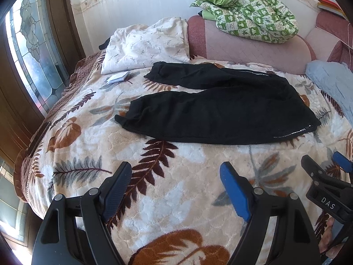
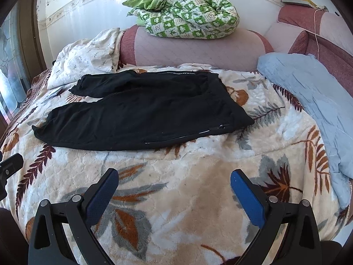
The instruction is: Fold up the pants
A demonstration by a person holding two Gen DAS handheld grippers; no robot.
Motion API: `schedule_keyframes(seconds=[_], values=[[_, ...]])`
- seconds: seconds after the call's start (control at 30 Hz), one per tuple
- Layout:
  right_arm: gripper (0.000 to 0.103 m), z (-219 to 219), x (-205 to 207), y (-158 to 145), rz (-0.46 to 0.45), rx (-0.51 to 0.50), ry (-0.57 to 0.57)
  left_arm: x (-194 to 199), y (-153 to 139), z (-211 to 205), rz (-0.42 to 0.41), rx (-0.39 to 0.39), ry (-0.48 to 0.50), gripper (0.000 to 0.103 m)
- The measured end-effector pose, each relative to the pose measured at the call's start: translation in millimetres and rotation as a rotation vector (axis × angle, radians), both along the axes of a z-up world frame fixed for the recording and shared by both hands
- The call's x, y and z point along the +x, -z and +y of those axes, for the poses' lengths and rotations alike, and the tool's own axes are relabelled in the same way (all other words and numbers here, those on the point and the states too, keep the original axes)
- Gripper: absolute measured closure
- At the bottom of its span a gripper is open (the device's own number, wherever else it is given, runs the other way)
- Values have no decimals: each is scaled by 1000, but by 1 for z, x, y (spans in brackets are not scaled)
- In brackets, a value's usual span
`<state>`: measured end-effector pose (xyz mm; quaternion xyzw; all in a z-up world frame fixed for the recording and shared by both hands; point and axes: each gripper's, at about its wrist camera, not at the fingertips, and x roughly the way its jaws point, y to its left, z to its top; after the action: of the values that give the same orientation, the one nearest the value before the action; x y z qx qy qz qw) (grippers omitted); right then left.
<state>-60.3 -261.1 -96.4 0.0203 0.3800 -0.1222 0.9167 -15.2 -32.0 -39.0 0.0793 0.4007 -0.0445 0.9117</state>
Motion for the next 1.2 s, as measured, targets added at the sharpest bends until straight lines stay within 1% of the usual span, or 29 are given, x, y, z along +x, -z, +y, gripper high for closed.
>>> schedule_keyframes(seconds=[0.13,0.2,0.27,0.37,0.57,0.67,0.73,0.8,0.87,1.03,1.2], values=[[0,-3,4,5,14,16,1,9,8,4,31,-11,3,21],[0,-7,7,8,26,26,2,18,12,10,48,-23,-2,21],[0,-13,10,9,33,38,3,30,16,17,54,-18,-11,21],[0,-25,18,5,35,42,9,56,19,30,56,-24,-14,21],[0,-63,48,-3,50,50,35,120,30,69,104,-91,-58,21],[0,-88,60,-7,46,61,62,143,37,85,116,-81,-105,21],[0,-101,65,-9,52,57,88,149,39,90,102,-56,-118,21],[0,-105,69,-9,54,45,97,152,40,90,82,-22,-124,21],[0,-105,72,-8,58,25,96,154,43,89,77,-7,-126,21],[0,-94,86,5,97,-5,69,159,51,90,93,-15,-122,21],[0,-81,92,8,99,-33,36,164,56,91,110,-28,-126,21]])
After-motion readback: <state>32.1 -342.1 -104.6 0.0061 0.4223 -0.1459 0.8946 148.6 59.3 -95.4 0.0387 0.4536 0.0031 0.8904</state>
